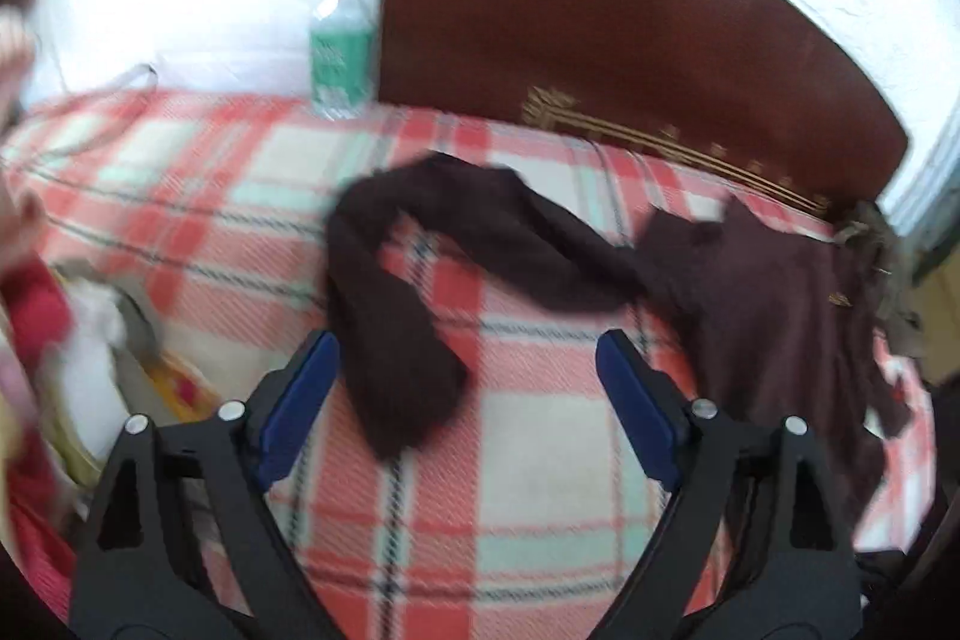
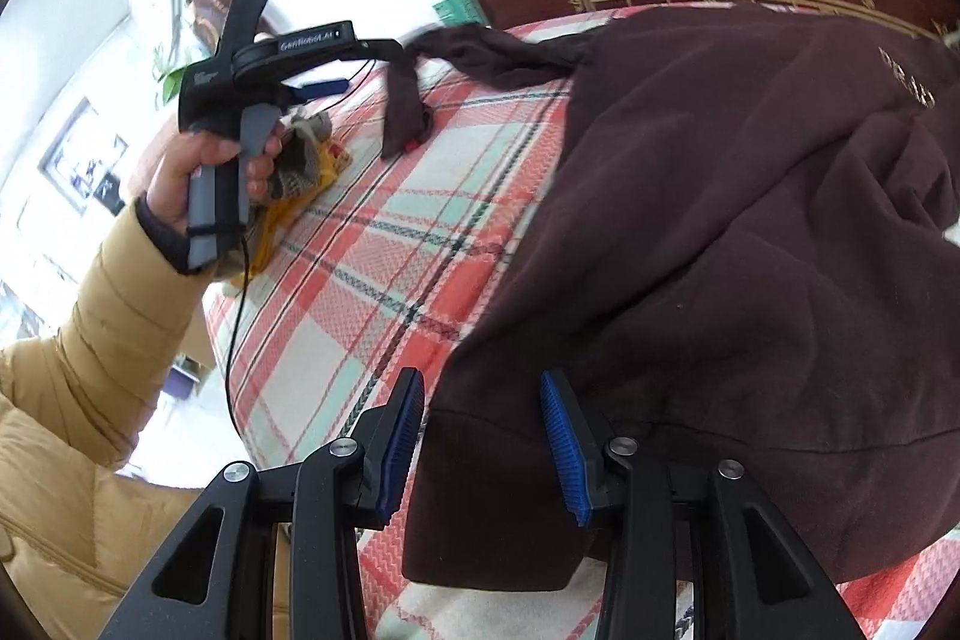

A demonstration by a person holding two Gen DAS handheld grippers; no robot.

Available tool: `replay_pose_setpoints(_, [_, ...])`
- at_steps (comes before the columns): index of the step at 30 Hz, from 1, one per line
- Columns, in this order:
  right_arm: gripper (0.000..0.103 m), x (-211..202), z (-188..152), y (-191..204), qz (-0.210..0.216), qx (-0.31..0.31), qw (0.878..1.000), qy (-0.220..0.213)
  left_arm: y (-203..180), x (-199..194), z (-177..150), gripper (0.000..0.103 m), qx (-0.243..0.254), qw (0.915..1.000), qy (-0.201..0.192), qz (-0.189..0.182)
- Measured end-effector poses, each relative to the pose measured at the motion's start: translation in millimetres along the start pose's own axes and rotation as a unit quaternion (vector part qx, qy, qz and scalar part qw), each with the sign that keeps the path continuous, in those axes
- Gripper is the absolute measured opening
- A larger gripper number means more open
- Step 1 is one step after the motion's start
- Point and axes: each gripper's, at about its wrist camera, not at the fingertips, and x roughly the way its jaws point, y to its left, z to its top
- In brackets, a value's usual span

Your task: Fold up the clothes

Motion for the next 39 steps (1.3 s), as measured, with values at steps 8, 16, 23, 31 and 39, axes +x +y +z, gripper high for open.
replay_pose_setpoints(8, [0.057,4.3,-3.5,29.0,-0.031,-0.059,0.998,0.009,-29.8,-7.0,-66.2,0.088,0.043,0.9894,0.054,-0.128])
replay_pose_setpoints(16, [0.014,23.5,-1.1,27.7,-0.091,-0.058,0.994,0.03,-45.6,-3.9,-86.0,0.088,0.028,0.9764,0.072,-0.202])
replay_pose_setpoints(23, [0.012,-12.5,32.3,5.5,0.172,0.127,0.975,-0.066,-20.0,-37.3,-84.4,0.088,0.005,0.9657,0.047,-0.255])
replay_pose_setpoints(31, [0.023,46.2,56.8,67.0,0.126,0.031,0.991,0.01,8.1,-58.3,-97.4,0.089,-0.013,0.9618,0.045,-0.27])
replay_pose_setpoints(39, [0.06,22.6,15.4,46.4,0.037,0.007,0.999,0.017,17.0,-48.4,-130.2,0.089,-0.024,0.9609,0.088,-0.262])
